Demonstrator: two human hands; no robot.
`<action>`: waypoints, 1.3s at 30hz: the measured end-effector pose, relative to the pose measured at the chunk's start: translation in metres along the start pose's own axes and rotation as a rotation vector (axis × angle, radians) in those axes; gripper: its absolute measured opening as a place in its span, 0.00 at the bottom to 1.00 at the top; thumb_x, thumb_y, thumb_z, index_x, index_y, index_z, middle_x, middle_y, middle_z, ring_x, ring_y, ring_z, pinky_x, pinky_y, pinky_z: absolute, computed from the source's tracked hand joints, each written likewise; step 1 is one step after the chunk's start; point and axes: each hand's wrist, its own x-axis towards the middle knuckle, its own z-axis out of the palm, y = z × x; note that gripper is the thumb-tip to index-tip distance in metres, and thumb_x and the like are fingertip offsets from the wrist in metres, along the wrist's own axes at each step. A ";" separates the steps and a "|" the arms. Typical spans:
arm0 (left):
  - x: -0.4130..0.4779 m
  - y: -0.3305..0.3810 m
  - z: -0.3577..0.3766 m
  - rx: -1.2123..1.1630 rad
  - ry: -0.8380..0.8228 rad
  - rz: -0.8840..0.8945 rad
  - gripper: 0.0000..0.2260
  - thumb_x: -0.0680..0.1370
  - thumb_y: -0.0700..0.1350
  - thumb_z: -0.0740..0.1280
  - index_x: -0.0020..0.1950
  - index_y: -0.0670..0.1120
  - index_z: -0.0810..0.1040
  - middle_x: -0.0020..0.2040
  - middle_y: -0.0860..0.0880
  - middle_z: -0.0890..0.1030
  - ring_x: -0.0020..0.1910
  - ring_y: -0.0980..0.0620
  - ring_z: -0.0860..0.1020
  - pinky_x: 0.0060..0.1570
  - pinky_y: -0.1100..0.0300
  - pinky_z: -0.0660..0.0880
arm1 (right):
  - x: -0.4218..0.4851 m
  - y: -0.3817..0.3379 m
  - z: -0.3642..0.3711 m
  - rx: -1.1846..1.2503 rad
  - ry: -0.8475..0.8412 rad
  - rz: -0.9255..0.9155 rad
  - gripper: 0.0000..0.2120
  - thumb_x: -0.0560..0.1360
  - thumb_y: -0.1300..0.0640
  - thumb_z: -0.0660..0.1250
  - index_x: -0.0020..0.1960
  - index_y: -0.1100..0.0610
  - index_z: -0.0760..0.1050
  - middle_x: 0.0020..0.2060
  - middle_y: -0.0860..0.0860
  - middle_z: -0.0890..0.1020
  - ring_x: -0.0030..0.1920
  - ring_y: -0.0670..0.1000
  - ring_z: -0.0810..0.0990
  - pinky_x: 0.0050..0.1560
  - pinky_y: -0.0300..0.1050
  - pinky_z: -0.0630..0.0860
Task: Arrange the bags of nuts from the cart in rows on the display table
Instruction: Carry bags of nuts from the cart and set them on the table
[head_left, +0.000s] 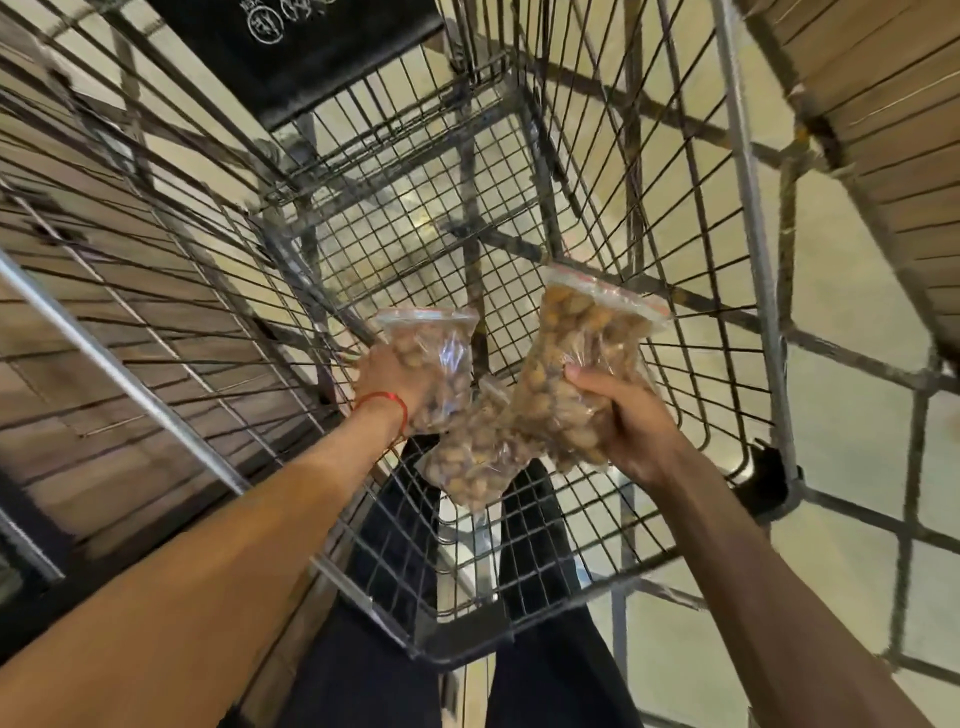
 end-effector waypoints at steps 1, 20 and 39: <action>0.004 -0.001 0.005 -0.111 -0.012 -0.083 0.23 0.75 0.48 0.75 0.65 0.42 0.73 0.60 0.47 0.80 0.58 0.44 0.80 0.58 0.54 0.78 | 0.000 0.001 -0.002 -0.030 0.008 0.005 0.07 0.76 0.57 0.73 0.53 0.56 0.86 0.46 0.54 0.88 0.45 0.57 0.85 0.52 0.56 0.79; 0.007 -0.014 0.024 -0.208 -0.026 -0.060 0.30 0.67 0.53 0.83 0.65 0.48 0.76 0.59 0.49 0.83 0.59 0.46 0.81 0.65 0.46 0.78 | -0.010 0.000 -0.002 -0.026 0.131 -0.051 0.17 0.76 0.59 0.75 0.62 0.62 0.79 0.48 0.59 0.87 0.37 0.57 0.84 0.26 0.43 0.78; -0.151 0.029 -0.111 -0.613 -0.295 0.269 0.27 0.72 0.40 0.79 0.67 0.50 0.74 0.59 0.51 0.83 0.56 0.52 0.83 0.45 0.59 0.79 | -0.120 -0.044 0.067 -0.139 0.003 -0.160 0.37 0.63 0.54 0.83 0.70 0.57 0.75 0.61 0.60 0.85 0.60 0.68 0.84 0.53 0.66 0.83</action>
